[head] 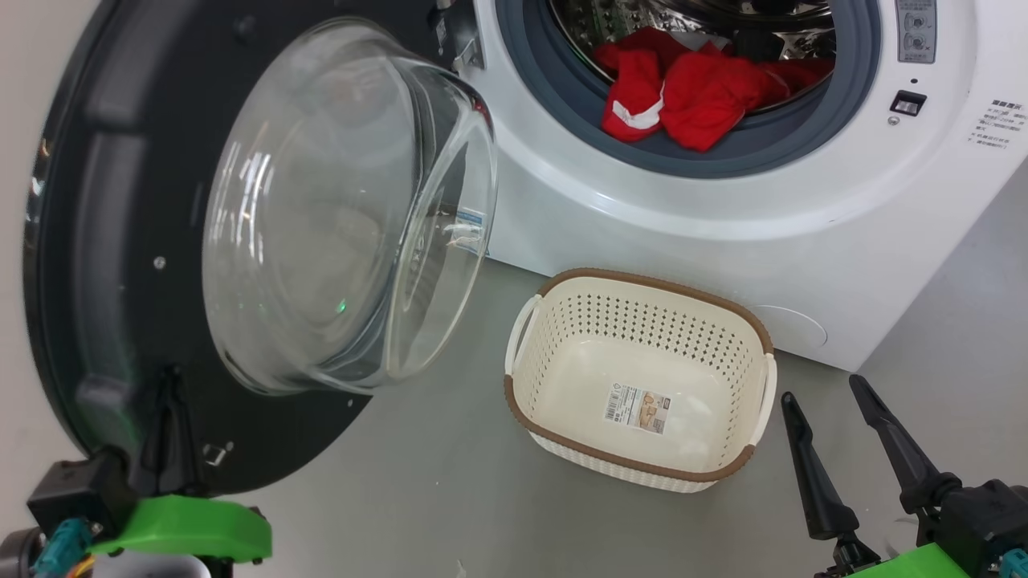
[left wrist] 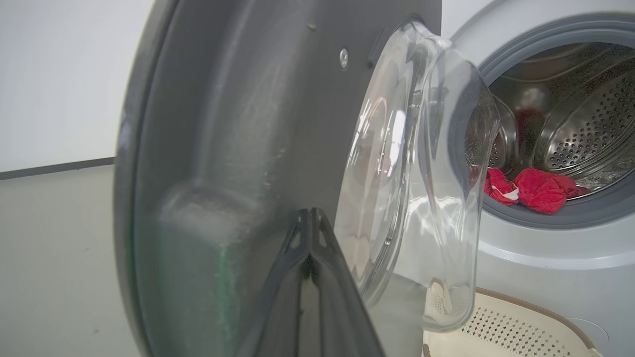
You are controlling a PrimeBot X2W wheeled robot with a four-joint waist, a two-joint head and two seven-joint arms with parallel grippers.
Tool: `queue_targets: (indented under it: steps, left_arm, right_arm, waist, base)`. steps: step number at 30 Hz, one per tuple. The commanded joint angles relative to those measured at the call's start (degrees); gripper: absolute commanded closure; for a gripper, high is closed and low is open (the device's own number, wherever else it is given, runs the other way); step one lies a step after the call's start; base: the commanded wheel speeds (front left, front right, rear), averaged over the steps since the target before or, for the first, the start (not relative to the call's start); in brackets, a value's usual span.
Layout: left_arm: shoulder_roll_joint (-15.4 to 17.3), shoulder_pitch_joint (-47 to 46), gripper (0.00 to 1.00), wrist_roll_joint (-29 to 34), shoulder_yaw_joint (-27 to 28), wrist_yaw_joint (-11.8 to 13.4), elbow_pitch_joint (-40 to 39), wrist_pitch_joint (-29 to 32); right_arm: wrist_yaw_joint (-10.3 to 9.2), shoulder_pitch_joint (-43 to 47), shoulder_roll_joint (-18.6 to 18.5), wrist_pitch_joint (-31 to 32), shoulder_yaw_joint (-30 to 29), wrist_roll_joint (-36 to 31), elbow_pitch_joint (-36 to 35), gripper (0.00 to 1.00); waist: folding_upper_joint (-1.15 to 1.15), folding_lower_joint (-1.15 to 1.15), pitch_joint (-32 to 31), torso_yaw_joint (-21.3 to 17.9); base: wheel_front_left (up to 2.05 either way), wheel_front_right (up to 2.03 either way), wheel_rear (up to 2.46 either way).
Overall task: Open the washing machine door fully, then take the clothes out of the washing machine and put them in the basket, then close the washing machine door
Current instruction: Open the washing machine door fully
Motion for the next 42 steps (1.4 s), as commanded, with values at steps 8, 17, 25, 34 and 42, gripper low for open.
queue_targets:
  steps: [8, 17, 25, 34, 42]
  left_arm:
    - [3.4, -7.1, 1.0, -1.9, 5.3, -0.1, 5.4, -3.4]
    - [3.9, -10.9, 1.0, -3.5, 7.3, -0.5, 10.2, -6.0]
    - [4.7, -14.4, 1.0, -4.0, 8.1, -0.9, 13.2, -7.4]
    - [6.0, -17.5, 1.0, -4.4, 9.7, -0.6, 17.0, -8.3]
    - [6.5, -18.7, 1.0, -4.9, 11.4, -0.2, 19.1, -9.1]
  right_arm:
    - [0.21, -2.5, -0.8, 1.2, 0.8, -1.7, -2.9, 0.0]
    - [0.21, -3.1, -0.8, 2.6, 0.5, -3.1, -4.3, 0.0]
    - [0.21, -4.6, -0.8, 4.6, 0.7, -4.9, -6.2, 0.0]
    - [0.21, -5.7, -0.8, 5.9, 1.3, -6.1, -7.3, 0.0]
    - [0.21, -5.9, -0.8, 6.5, 1.2, -6.7, -7.8, 0.0]
  waist:
    - [0.0, 0.0, 1.1, -0.3]
    - [0.0, 0.0, 2.8, -0.7]
    - [0.0, 0.0, 4.8, -0.8]
    - [0.0, 0.0, 6.2, -1.2]
    - [0.0, 0.0, 6.9, -1.9]
  base:
    - [0.0, 0.0, 0.0]
    - [0.0, 0.0, 0.0]
    - [0.0, 0.0, 0.0]
    - [0.0, 0.0, 0.0]
    - [0.0, 0.0, 0.0]
